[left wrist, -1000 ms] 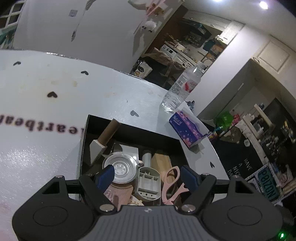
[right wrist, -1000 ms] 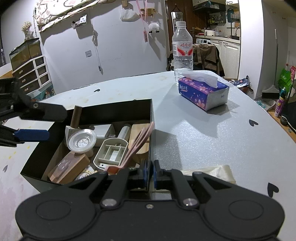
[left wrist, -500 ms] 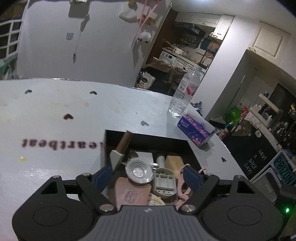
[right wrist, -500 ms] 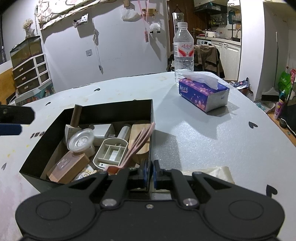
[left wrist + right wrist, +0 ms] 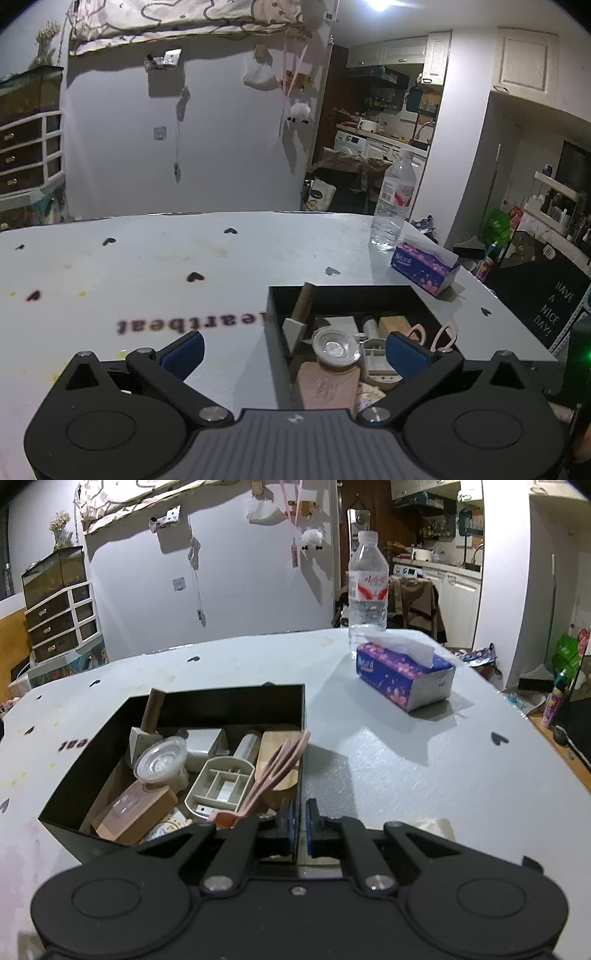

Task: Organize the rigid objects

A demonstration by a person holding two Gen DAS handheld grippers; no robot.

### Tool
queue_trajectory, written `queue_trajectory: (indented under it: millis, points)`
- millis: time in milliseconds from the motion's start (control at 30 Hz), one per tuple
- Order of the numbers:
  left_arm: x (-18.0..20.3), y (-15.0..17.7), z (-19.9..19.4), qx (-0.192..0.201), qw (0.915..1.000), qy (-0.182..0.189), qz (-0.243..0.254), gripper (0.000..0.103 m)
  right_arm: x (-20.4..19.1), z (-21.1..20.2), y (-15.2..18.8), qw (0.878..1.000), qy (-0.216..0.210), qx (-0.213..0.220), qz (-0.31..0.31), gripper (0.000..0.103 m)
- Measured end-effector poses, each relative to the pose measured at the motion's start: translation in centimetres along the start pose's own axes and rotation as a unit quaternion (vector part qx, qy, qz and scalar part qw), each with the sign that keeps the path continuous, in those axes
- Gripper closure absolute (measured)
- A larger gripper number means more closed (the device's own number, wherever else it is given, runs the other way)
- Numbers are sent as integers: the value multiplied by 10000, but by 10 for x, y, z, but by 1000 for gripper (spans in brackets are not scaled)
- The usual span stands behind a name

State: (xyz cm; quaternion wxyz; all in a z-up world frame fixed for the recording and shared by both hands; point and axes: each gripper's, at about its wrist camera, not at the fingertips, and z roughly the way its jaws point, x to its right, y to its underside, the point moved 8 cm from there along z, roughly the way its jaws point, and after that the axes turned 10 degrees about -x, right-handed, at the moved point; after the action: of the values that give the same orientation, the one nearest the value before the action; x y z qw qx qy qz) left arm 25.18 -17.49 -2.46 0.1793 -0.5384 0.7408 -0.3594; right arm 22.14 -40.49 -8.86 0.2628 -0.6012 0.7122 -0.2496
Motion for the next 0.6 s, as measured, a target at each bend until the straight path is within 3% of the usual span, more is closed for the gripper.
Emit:
queue_trajectory:
  millis: [267, 467, 533, 600]
  points:
    - [-10, 14, -18, 209, 9993, -286, -69, 0, -7, -58, -7, 9977, 21, 661, -121, 93]
    - [-11, 30, -27, 316, 9992, -211, -144, 0, -17, -94, 6, 9948, -108, 1007, -122, 70]
    - [-10, 37, -31, 360, 9990, -216, -143, 0, -19, -101, 13, 9942, -105, 1069, -110, 53]
    - [-10, 44, -36, 416, 9988, -240, -127, 0, -21, -106, 22, 9937, -51, 1114, -105, 46]
